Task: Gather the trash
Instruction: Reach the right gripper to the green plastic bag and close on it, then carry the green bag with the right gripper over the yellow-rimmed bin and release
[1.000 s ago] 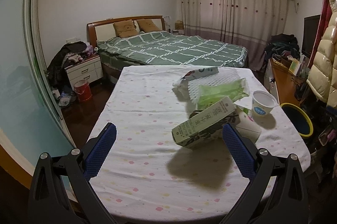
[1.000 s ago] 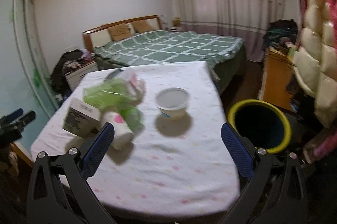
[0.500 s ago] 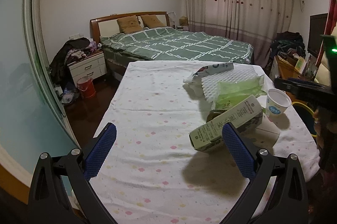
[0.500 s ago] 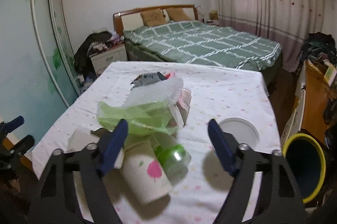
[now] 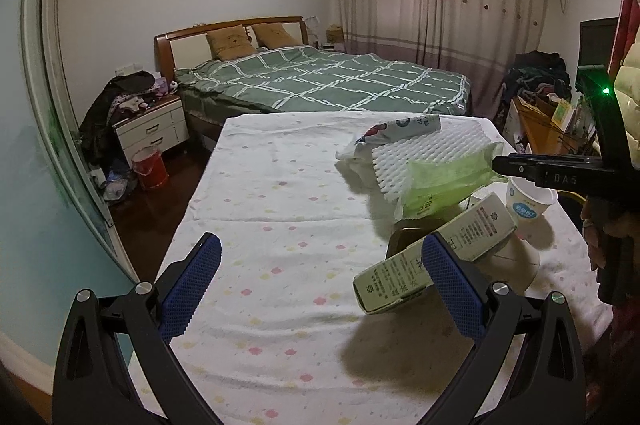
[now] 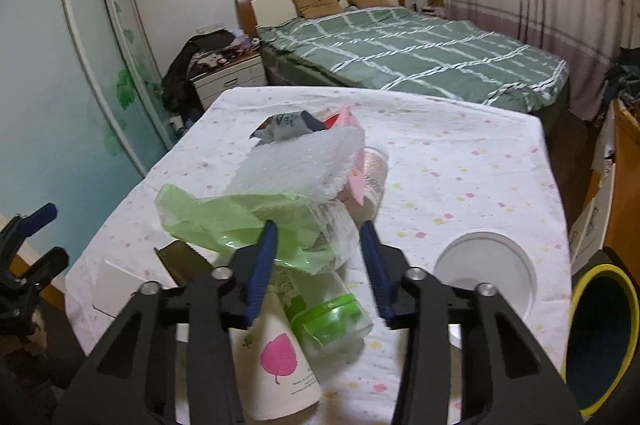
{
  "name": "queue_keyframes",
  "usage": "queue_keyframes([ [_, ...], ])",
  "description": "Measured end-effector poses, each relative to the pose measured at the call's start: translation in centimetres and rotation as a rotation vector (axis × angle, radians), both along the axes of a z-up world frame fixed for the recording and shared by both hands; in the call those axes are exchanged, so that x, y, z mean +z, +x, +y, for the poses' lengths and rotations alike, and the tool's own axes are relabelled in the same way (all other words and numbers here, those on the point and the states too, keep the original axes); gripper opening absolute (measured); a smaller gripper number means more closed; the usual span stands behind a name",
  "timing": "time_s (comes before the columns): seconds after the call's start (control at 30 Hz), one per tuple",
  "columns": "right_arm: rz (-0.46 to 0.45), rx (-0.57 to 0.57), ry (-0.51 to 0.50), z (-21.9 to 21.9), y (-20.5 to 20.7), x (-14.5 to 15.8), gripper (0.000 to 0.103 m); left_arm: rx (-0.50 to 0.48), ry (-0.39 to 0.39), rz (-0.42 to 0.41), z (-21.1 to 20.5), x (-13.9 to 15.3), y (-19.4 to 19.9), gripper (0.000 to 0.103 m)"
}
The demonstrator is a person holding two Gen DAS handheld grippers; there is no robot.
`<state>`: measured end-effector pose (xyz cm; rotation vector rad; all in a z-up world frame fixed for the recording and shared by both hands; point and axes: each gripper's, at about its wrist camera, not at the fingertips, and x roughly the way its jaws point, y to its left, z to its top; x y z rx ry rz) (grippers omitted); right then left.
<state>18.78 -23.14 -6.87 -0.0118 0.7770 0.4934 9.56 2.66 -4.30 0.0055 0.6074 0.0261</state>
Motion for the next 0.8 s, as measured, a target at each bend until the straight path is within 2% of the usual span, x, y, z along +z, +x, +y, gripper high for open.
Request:
queue_keyframes([
  [0.1, 0.012, 0.033, 0.004, 0.1, 0.1, -0.1, 0.021, -0.004, -0.005, 0.0, 0.0, 0.0, 0.4, 0.099],
  [0.17, 0.004, 0.028, -0.009, 0.1, 0.0, 0.1, 0.006, -0.005, -0.004, -0.001, -0.1, 0.0, 0.5, 0.099],
  [0.4, -0.023, 0.034, 0.001, -0.4, -2.0, 0.5, 0.001, -0.018, -0.011, -0.003, -0.4, -0.1, 0.5, 0.099],
  [0.67, -0.112, 0.004, 0.052, -2.4, -5.0, 3.5, 0.001, -0.041, -0.012, -0.012, -0.8, 0.1, 0.0, 0.099],
  [0.8, -0.156, -0.071, 0.075, -5.0, -6.2, 5.4, 0.001, -0.063, -0.008, -0.016, -1.5, 0.3, -0.4, 0.099],
])
